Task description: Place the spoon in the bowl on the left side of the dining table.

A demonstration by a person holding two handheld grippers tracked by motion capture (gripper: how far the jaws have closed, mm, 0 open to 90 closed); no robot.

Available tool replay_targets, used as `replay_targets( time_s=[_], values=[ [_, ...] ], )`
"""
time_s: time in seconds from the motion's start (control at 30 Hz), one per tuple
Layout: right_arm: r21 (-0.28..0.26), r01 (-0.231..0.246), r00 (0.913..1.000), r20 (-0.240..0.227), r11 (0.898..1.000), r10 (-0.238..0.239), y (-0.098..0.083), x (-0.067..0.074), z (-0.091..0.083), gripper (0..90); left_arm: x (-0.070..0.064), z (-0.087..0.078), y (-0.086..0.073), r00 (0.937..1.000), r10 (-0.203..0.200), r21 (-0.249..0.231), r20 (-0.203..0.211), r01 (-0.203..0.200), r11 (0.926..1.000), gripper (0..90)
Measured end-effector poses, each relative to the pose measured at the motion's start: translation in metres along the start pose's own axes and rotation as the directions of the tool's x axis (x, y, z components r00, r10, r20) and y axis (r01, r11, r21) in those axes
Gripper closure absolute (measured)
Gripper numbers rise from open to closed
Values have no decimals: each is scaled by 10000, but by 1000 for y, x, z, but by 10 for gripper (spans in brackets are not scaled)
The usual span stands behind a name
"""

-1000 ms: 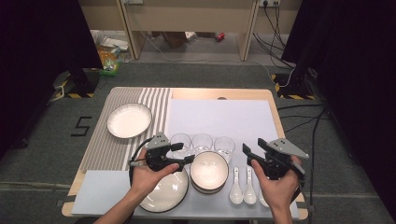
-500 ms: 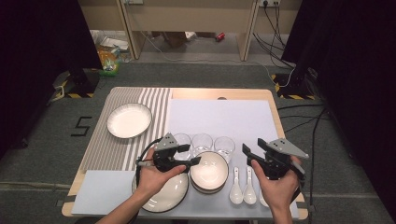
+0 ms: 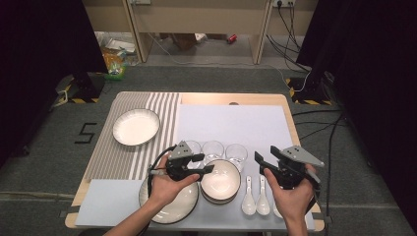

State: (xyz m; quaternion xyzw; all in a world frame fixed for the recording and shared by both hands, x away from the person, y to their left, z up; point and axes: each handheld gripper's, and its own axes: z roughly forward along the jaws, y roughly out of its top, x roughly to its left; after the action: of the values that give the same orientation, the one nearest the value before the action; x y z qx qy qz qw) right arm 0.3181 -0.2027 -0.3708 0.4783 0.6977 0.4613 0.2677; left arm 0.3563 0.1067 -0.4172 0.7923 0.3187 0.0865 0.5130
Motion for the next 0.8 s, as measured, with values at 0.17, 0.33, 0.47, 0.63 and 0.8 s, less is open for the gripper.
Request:
replay_targets(
  time_s=[0.17, 0.33, 0.47, 0.63, 0.8],
  values=[
    [12, -28, 10000, -21, 10000, 28, 0, 0, 0, 403, 0, 3, 0, 10000, 60, 113, -8, -59, 9999, 472],
    [9, -4, 10000, -19, 10000, 4, 0, -1, 0, 403, -1, 5, 1, 9997, 223, 174, -62, -221, 9996, 507],
    [10, -10, 10000, -25, 10000, 10, 0, -1, 0, 403, -3, 8, 2, 9994, 346, 251, -87, -344, 9991, 531],
    [6, -23, 10000, -7, 10000, 23, -1, -1, 0, 403, -3, 10, 2, 9989, 446, 299, -119, -442, 9986, 564],
    [7, -40, 10000, -1, 10000, 40, -1, -1, -1, 403, -2, 11, 2, 9985, 515, 490, -161, -506, 9975, 607]
  ],
)
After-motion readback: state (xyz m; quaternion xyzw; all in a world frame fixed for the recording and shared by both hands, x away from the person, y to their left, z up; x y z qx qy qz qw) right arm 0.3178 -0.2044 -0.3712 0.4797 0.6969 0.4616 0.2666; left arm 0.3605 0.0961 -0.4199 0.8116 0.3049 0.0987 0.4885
